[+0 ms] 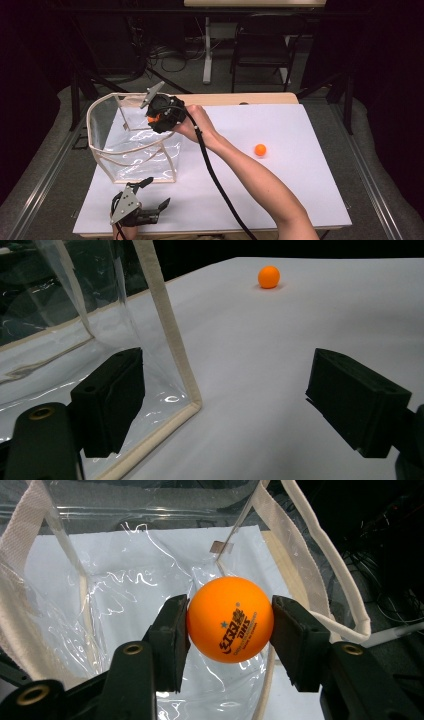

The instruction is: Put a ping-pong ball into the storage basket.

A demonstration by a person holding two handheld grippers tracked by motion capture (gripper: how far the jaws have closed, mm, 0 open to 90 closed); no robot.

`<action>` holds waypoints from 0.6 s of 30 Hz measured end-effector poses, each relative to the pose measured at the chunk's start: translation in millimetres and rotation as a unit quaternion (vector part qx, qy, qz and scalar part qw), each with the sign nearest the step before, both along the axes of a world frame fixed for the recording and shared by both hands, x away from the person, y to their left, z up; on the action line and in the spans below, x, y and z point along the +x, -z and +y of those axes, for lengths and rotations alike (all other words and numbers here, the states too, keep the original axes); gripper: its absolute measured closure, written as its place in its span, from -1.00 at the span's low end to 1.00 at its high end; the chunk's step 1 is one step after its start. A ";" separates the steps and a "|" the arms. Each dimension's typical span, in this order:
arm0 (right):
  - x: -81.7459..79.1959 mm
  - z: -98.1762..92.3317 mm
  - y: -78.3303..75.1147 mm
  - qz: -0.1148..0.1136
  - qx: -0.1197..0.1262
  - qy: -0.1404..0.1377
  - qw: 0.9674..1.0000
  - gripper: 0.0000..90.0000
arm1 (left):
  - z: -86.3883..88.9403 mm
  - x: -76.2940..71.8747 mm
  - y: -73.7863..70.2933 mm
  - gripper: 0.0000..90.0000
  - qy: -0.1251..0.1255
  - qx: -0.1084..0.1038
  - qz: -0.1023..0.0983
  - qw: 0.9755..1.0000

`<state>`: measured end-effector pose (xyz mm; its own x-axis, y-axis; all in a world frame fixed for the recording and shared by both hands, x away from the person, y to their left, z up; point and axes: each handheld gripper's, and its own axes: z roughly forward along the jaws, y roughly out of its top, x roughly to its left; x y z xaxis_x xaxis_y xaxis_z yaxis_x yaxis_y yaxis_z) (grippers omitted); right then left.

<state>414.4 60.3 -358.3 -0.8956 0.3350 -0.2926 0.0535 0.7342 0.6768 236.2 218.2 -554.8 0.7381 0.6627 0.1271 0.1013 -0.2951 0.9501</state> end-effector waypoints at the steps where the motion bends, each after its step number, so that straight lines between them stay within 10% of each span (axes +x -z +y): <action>1: 0.0 0.4 0.5 0.001 -0.003 0.000 1.000 0.13 | 0.0 0.0 0.0 -0.65 0.000 0.000 0.000 1.000; 18: 3.7 0.8 4.8 0.015 -0.011 0.004 1.000 0.13 | 0.4 -0.2 -0.1 -0.65 0.000 -0.001 0.000 1.000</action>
